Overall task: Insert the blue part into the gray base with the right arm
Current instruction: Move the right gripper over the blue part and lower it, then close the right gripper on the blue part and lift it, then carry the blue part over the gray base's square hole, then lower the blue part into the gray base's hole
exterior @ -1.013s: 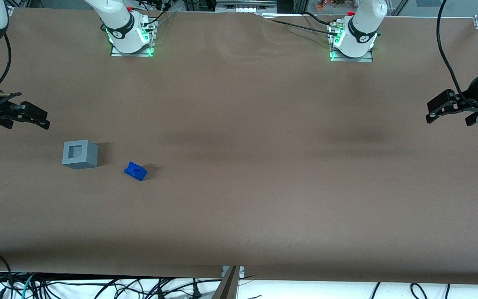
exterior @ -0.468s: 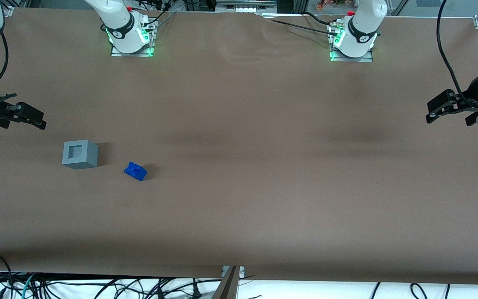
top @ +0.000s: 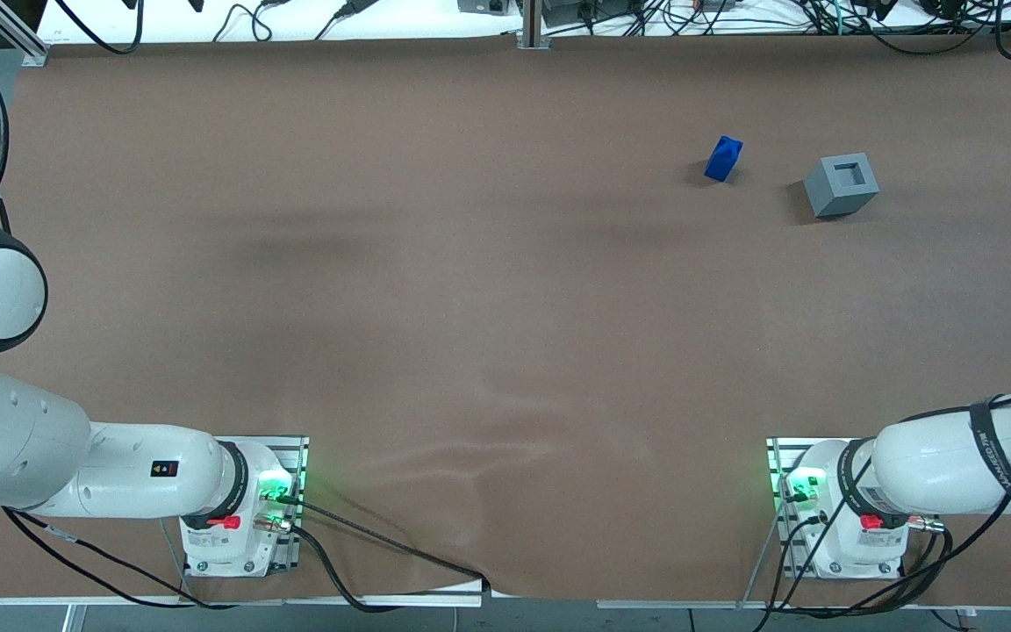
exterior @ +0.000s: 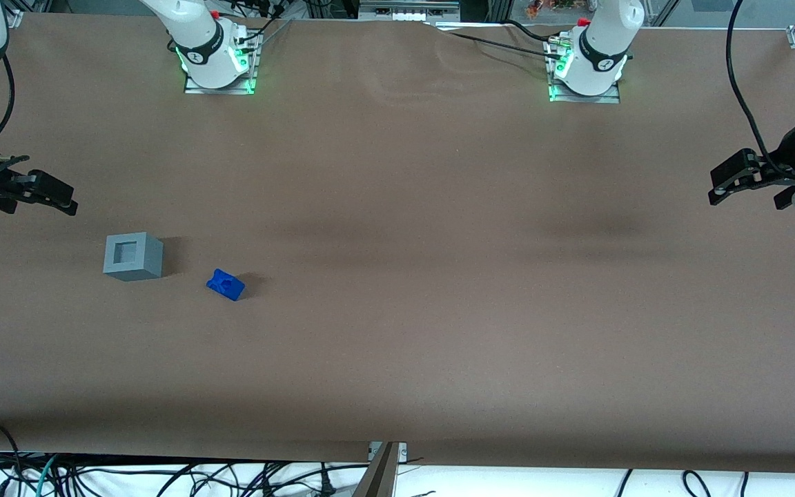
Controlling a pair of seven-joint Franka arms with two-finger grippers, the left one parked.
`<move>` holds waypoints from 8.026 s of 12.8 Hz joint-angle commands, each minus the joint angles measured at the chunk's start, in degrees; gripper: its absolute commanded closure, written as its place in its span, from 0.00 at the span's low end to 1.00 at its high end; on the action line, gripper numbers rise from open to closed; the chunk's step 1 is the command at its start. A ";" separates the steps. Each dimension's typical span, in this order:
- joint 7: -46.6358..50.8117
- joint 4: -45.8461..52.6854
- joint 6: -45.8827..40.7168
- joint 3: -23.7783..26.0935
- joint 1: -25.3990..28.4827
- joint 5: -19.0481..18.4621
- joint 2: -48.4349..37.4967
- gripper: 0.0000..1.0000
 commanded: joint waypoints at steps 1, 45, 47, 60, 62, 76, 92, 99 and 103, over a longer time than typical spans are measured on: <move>-0.77 -0.42 -0.07 0.29 -0.21 -0.66 -0.46 0.01; 27.88 -7.37 28.32 0.29 10.16 1.71 28.46 0.49; 25.95 -7.28 28.14 0.29 10.07 1.71 28.20 0.65; -6.37 -4.81 12.06 -12.26 9.54 1.89 18.70 0.70; -10.68 -5.25 11.88 -14.46 9.46 1.89 18.61 0.70; -20.45 -8.51 12.58 -17.46 9.37 1.62 19.84 0.69; -21.34 -8.86 14.08 -17.37 8.40 1.97 21.87 0.69; -20.64 -9.82 13.20 -17.20 8.58 2.24 21.16 0.69; -20.46 -9.91 13.46 -17.11 8.66 2.59 21.34 0.69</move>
